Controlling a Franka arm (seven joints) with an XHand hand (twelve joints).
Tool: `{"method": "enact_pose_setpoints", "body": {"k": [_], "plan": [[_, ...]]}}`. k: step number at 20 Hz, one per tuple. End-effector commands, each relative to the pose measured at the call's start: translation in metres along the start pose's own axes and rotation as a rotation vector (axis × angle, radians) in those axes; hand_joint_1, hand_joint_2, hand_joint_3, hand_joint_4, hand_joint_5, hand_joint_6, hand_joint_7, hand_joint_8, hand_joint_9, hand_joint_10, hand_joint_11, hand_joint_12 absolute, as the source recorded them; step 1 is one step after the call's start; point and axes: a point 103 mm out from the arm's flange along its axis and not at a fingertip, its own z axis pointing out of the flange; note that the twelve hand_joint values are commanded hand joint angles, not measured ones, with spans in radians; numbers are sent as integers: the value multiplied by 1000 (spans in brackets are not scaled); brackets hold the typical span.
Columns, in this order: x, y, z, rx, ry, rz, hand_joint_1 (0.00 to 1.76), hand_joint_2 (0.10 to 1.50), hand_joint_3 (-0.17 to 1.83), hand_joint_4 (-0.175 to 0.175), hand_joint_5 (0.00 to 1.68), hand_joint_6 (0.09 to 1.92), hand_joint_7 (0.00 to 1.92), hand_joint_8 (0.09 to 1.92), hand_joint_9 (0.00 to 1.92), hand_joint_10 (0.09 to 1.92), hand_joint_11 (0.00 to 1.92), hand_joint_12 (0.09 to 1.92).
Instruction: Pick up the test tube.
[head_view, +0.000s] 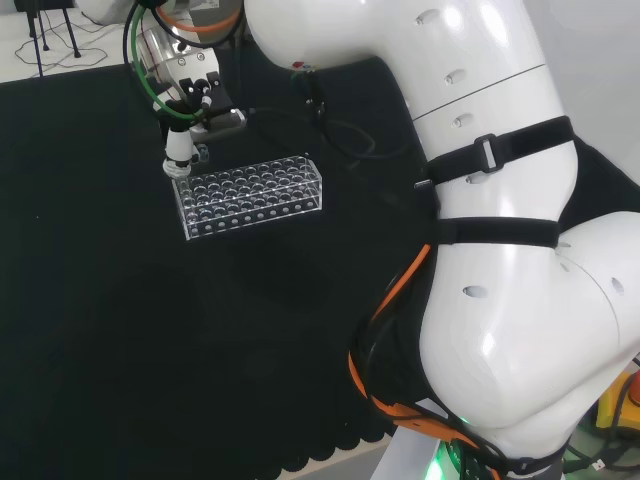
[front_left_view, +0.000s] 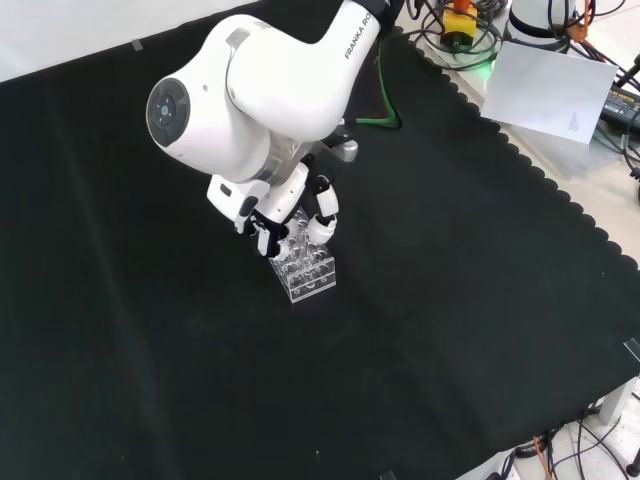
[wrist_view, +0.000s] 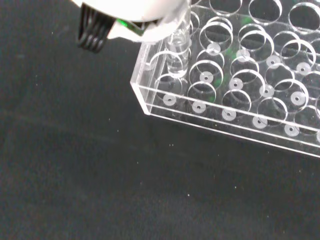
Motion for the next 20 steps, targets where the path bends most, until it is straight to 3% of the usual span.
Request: {"method": "enact_pose_setpoints", "body": {"k": [1,5,8,12,14,20], "plan": [[0,3,2,-17,21,16,1047,607,756,-175,683,944,1201,882,1138,840,562,1381],[-2,4,1,-36,35,34,1105,593,770,-175,831,911,1318,831,1215,833,633,1351],[-1,4,1,-53,26,47,1172,785,497,-175,1072,848,1420,798,1302,852,771,1311],[-1,4,-1,-97,28,65,1300,629,736,-175,1203,784,1290,775,1375,909,955,1242],[0,3,-3,-126,32,72,1249,617,737,-175,1251,722,1486,772,1427,913,1071,1192],[3,6,-10,-155,37,68,1334,484,899,-175,1352,602,1419,594,1542,850,1283,1054]]}}
